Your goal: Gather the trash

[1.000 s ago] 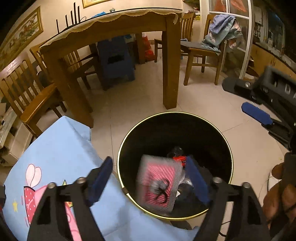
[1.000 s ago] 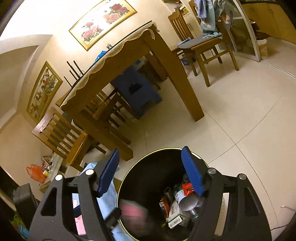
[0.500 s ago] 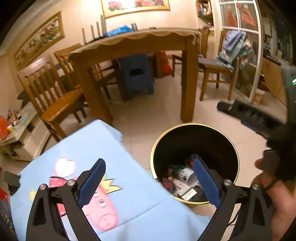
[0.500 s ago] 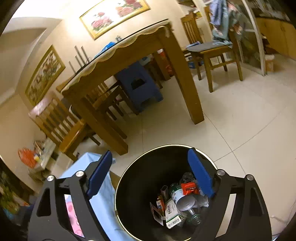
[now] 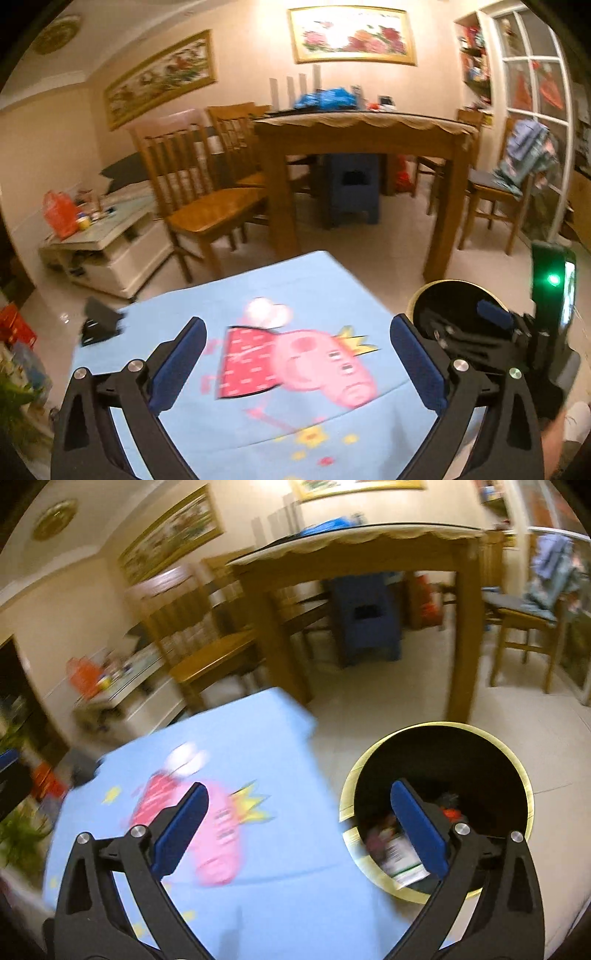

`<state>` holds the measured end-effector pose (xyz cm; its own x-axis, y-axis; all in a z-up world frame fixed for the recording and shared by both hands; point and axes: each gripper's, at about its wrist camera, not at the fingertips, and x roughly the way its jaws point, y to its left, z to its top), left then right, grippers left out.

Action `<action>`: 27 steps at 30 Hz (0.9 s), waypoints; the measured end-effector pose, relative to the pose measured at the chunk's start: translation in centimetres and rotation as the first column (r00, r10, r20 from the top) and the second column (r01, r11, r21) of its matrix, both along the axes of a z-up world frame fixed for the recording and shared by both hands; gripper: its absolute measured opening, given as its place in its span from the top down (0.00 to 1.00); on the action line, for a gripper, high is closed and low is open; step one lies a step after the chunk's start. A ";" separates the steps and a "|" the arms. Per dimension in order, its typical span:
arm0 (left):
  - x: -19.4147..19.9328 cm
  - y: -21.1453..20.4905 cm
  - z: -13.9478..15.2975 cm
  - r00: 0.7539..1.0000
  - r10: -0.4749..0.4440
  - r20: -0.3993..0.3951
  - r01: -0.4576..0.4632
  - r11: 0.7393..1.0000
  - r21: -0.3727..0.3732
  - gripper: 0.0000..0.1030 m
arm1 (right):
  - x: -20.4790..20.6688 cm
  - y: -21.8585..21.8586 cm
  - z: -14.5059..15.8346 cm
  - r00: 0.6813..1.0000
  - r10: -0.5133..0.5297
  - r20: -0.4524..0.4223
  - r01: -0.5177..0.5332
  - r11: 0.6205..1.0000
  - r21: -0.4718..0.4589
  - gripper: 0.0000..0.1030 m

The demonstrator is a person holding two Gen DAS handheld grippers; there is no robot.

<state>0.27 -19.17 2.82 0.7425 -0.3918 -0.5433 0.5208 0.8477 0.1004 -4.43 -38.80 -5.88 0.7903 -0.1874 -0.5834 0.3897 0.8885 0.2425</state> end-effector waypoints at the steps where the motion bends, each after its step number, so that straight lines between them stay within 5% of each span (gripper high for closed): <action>1: 0.1 1.5 0.1 1.000 0.029 -0.001 -0.029 1.000 -0.002 0.07 | 0.1 1.1 0.5 1.000 0.023 -0.003 -0.023 1.000 -0.001 0.06; 7: 0.6 8.8 0.5 0.985 0.162 -0.052 -0.164 0.986 -0.038 0.07 | -0.1 9.3 6.1 0.985 0.166 0.036 -0.165 0.986 -0.028 0.05; 13: -0.2 14.2 1.2 0.962 0.270 -0.040 -0.272 0.961 -0.048 0.07 | -1.2 15.6 9.7 0.979 0.196 0.047 -0.184 0.963 -0.195 0.05; 27: -0.8 17.6 0.2 0.942 0.327 -0.071 -0.330 0.943 -0.038 0.07 | -0.7 17.3 7.5 0.979 0.201 -0.039 -0.205 0.954 -0.217 0.05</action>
<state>-0.54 -1.60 3.00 0.7993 -0.1593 -0.5794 0.2167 0.9758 0.0306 -5.11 -21.47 1.65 0.8159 -0.1486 -0.5588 0.1978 0.9798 0.0283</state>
